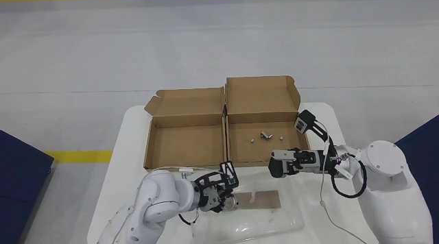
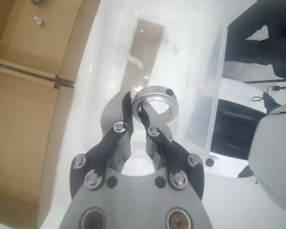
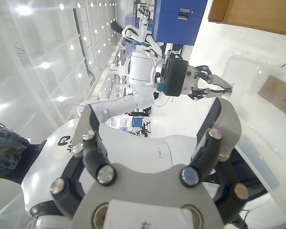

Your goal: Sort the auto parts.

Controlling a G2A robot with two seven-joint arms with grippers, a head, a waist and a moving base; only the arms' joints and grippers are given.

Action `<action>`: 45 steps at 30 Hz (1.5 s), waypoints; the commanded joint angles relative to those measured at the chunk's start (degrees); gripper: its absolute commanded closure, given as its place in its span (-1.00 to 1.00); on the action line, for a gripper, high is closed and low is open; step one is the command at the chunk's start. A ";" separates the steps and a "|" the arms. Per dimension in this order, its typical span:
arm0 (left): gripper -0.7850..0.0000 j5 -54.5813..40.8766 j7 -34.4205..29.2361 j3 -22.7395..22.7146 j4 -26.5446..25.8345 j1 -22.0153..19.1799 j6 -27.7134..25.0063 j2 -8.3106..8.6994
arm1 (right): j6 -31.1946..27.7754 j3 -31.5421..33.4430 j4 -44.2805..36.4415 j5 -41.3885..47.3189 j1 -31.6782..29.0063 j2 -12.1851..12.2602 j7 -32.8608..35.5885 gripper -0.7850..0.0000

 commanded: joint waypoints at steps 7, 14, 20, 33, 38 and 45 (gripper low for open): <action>1.00 -1.45 1.70 -0.90 0.25 0.15 -2.30 0.26 | 0.00 0.00 0.00 0.00 0.00 0.00 0.00 -1.00; 1.00 -10.87 16.03 -8.47 3.71 2.75 -10.32 1.35 | 0.00 0.00 0.00 0.00 0.00 0.00 0.00 -1.00; 1.00 -18.64 25.84 -13.65 5.46 5.58 -17.13 3.19 | 0.00 0.00 0.00 0.00 0.00 0.00 0.00 -1.00; 1.00 -22.40 31.58 -13.40 5.97 5.55 -16.95 3.68 | 0.00 0.00 0.00 0.00 0.00 0.00 0.00 -1.00; 1.00 -26.44 42.54 -11.18 3.96 5.56 -17.13 3.47 | 0.00 0.00 0.00 0.00 0.00 0.00 0.00 -1.00; 1.00 -27.15 54.84 -5.59 0.82 1.63 -17.13 4.40 | 0.00 0.00 0.00 0.00 0.00 0.00 0.00 -1.00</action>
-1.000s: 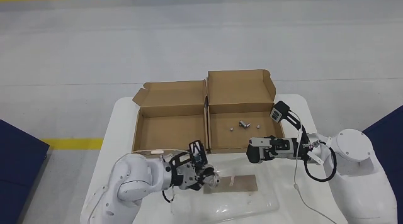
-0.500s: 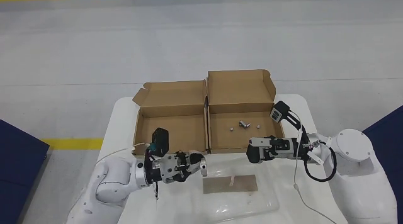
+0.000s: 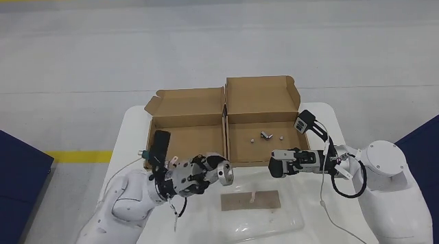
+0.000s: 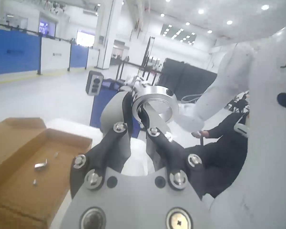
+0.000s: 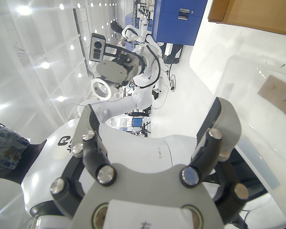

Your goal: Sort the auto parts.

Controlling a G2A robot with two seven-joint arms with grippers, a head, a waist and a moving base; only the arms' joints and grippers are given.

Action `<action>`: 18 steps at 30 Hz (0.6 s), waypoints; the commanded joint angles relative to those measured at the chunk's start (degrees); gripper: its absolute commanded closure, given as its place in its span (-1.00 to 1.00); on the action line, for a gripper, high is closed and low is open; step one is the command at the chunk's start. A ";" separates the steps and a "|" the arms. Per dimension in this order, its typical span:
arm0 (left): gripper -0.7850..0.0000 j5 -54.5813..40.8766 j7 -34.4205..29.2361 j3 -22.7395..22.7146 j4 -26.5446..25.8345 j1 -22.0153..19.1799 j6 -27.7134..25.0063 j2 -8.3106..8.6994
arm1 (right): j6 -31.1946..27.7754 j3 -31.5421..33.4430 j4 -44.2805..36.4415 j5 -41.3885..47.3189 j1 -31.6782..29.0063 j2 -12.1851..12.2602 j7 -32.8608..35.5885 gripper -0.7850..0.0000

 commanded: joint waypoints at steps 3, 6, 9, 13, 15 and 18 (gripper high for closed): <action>1.00 1.85 7.44 2.90 -2.15 -2.40 0.00 0.76 | 0.00 0.00 0.00 0.00 0.00 0.00 0.00 -1.00; 1.00 1.85 7.44 2.90 -2.15 -2.40 0.00 0.76 | 0.00 0.00 0.00 0.00 0.00 0.00 0.00 -1.00; 1.00 1.85 7.44 2.90 -2.15 -2.40 0.00 0.76 | 0.00 0.00 0.00 0.00 0.00 0.00 0.00 -1.00; 1.00 1.58 7.25 3.22 -2.53 -2.12 0.98 0.71 | 0.00 0.00 0.00 0.00 0.00 0.00 0.00 -1.00; 1.00 1.10 7.12 3.83 -3.65 -2.23 0.73 0.62 | 0.00 0.00 0.00 0.00 0.00 0.00 0.00 -1.00; 1.00 -1.63 9.37 5.57 -4.70 -3.34 0.00 0.20 | 0.00 0.00 0.00 0.00 0.00 0.00 0.00 -1.00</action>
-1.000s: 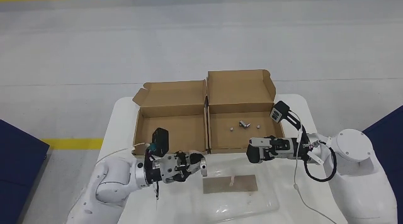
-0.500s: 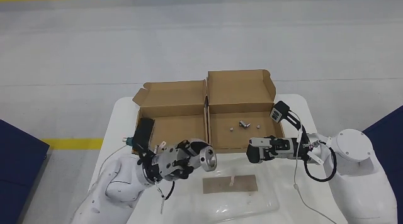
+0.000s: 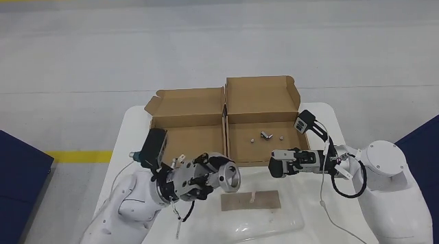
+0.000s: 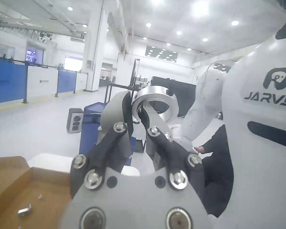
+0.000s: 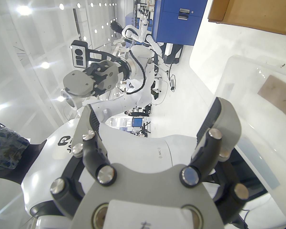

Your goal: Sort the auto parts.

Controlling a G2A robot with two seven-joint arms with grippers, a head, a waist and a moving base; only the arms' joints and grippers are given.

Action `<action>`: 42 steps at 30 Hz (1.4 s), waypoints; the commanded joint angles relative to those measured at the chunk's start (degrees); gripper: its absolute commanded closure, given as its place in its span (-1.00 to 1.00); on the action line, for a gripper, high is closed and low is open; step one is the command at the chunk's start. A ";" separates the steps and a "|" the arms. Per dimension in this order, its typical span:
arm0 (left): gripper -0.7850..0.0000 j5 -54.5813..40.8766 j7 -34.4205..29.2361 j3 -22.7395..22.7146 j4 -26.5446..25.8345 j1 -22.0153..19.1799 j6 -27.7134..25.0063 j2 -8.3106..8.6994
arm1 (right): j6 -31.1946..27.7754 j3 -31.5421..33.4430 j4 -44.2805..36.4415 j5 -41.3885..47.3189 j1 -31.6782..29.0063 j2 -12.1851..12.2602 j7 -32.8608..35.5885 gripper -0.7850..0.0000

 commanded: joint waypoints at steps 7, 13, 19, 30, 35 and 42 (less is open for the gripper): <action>1.00 -5.92 6.60 7.17 -2.23 -5.24 -0.04 -1.08 | 0.00 0.00 0.00 0.00 0.00 0.00 0.00 -1.00; 1.00 -4.89 11.30 10.27 -3.41 -8.25 -0.04 -1.24 | 0.00 0.00 0.00 0.00 0.00 0.00 0.00 -1.00; 1.00 -4.11 11.47 10.19 -3.41 -8.32 -0.04 -1.21 | 0.00 0.00 0.00 0.00 0.00 0.00 0.00 -1.00; 1.00 -9.50 18.87 11.62 -6.43 -7.10 -0.04 -2.67 | 0.00 0.00 0.00 0.00 0.00 0.00 0.00 -1.00; 1.00 -10.07 22.84 11.68 -6.46 -6.67 -0.04 -3.31 | 0.00 0.00 0.00 0.00 0.00 0.00 0.00 -1.00; 1.00 -9.92 23.22 11.76 -6.59 -6.67 -0.04 -3.41 | 0.00 0.00 0.00 0.00 0.00 0.00 0.00 -1.00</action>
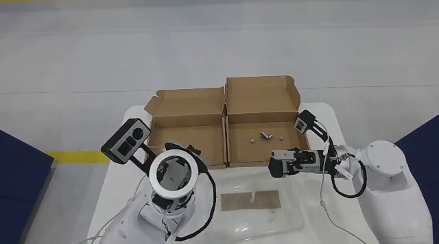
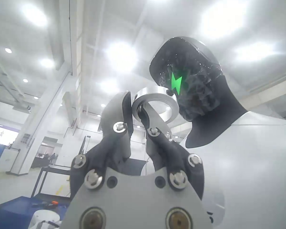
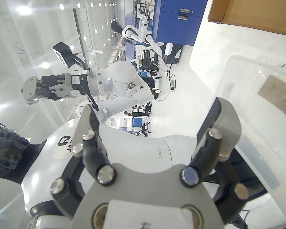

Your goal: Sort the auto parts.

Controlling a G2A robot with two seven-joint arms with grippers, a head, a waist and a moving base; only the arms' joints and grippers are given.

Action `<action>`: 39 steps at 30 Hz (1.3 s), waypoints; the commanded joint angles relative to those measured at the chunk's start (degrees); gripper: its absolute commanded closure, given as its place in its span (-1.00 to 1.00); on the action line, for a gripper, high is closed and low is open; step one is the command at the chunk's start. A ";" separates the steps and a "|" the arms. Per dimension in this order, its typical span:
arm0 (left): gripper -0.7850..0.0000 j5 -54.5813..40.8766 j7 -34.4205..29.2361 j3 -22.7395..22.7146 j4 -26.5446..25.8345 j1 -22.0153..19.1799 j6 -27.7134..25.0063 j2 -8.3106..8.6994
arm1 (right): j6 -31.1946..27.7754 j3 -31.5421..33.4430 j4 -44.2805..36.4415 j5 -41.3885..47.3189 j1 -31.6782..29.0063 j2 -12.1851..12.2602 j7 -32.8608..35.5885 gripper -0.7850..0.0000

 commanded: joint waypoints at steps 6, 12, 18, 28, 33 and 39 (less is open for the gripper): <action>1.00 -2.38 -1.59 -0.54 -1.60 0.96 2.00 -0.47 | 0.00 0.00 0.00 0.00 0.00 0.00 0.00 -1.00; 1.00 -0.46 -8.39 -0.79 -1.88 0.48 5.87 -0.76 | 0.00 0.00 0.00 0.00 0.00 0.00 0.00 -1.00; 1.00 -0.59 -12.18 -0.66 -3.53 -0.05 9.54 -1.24 | 0.00 0.00 0.00 0.00 0.00 0.00 0.00 -1.00; 1.00 -3.26 -14.14 0.97 -5.37 -1.70 10.81 -2.59 | 0.00 0.00 0.00 0.00 0.00 0.00 0.00 -1.00; 1.00 -4.24 -13.53 1.58 -5.33 -2.21 10.66 -3.35 | 0.00 0.00 0.00 0.00 0.00 0.00 0.00 -1.00; 1.00 -6.82 -10.91 1.94 -4.72 -2.26 8.87 -4.40 | 0.00 0.00 0.00 0.00 0.00 0.00 0.00 -1.00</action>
